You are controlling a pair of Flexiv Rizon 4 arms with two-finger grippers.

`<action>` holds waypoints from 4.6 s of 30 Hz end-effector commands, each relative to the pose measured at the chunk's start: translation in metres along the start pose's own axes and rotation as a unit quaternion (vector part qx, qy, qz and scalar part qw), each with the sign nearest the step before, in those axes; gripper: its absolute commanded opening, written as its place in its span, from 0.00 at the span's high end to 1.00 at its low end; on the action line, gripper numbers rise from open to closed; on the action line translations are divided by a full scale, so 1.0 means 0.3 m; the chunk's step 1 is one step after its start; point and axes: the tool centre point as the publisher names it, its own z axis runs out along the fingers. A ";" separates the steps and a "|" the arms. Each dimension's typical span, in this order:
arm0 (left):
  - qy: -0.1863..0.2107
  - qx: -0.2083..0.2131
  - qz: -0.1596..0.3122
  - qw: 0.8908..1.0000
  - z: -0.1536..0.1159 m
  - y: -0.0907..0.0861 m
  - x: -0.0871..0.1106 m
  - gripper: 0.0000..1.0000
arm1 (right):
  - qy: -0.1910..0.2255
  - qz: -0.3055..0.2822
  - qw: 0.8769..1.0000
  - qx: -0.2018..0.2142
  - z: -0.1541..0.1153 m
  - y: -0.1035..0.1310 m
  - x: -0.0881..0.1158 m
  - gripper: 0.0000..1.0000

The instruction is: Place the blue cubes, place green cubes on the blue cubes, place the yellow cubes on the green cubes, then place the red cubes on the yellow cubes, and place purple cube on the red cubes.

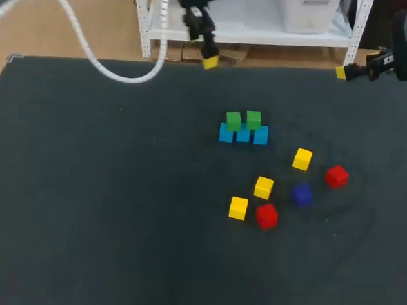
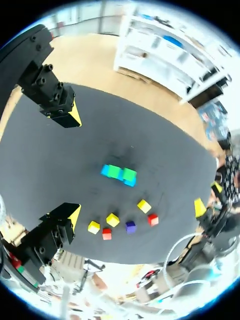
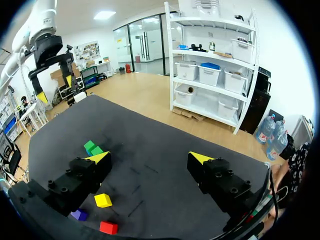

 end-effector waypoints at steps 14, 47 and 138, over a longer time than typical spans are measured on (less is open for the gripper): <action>-0.286 -0.293 -0.222 0.885 -0.068 -0.131 0.495 0.00 | -0.001 0.000 1.000 -0.003 0.001 -0.003 0.001 0.00; -0.439 -0.251 -0.275 0.817 -0.154 -0.077 0.503 0.00 | -0.001 0.000 1.000 -0.003 0.001 -0.003 0.001 0.00; -0.438 -0.248 -0.272 0.820 -0.159 -0.077 0.501 0.00 | 0.344 -0.234 0.906 -0.074 0.235 0.310 0.461 0.00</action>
